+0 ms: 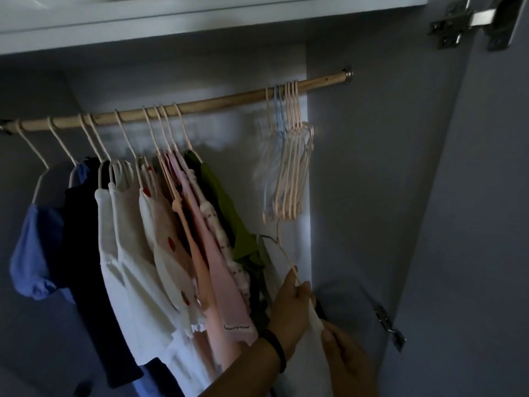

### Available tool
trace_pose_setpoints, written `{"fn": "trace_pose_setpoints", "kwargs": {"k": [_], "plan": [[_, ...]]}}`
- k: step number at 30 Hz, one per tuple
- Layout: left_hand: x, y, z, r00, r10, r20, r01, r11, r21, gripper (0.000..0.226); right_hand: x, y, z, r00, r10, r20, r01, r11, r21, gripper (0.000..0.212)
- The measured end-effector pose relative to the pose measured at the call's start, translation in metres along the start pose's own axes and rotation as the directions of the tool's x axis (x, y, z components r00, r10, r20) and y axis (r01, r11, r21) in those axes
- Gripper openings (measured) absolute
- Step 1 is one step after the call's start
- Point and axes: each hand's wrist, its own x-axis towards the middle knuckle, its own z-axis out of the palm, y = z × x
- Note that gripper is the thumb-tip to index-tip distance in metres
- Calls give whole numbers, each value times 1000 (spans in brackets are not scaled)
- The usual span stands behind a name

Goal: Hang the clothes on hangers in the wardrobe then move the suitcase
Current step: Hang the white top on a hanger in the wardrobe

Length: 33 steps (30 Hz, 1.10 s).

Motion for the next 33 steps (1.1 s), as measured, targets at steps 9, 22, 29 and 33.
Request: {"fn": "trace_pose_setpoints", "kwargs": {"k": [9, 22, 29, 33], "plan": [[-24, -4, 18, 997, 25, 77, -27, 999, 26, 48, -12, 15, -13, 991, -77, -111, 67, 993, -94, 45], [-33, 10, 27, 980, 138, 146, -151, 985, 79, 25, -27, -14, -28, 961, -188, -204, 197, 980, 23, 31], [17, 53, 5, 936, 296, -193, -262, 947, 184, 36, -21, -10, -40, 954, -185, -234, 182, 983, -35, 28], [37, 92, 3, 868, 415, -273, -383, 909, 163, 62, -17, -8, -44, 965, -175, -196, 171, 985, -38, 35]]}}
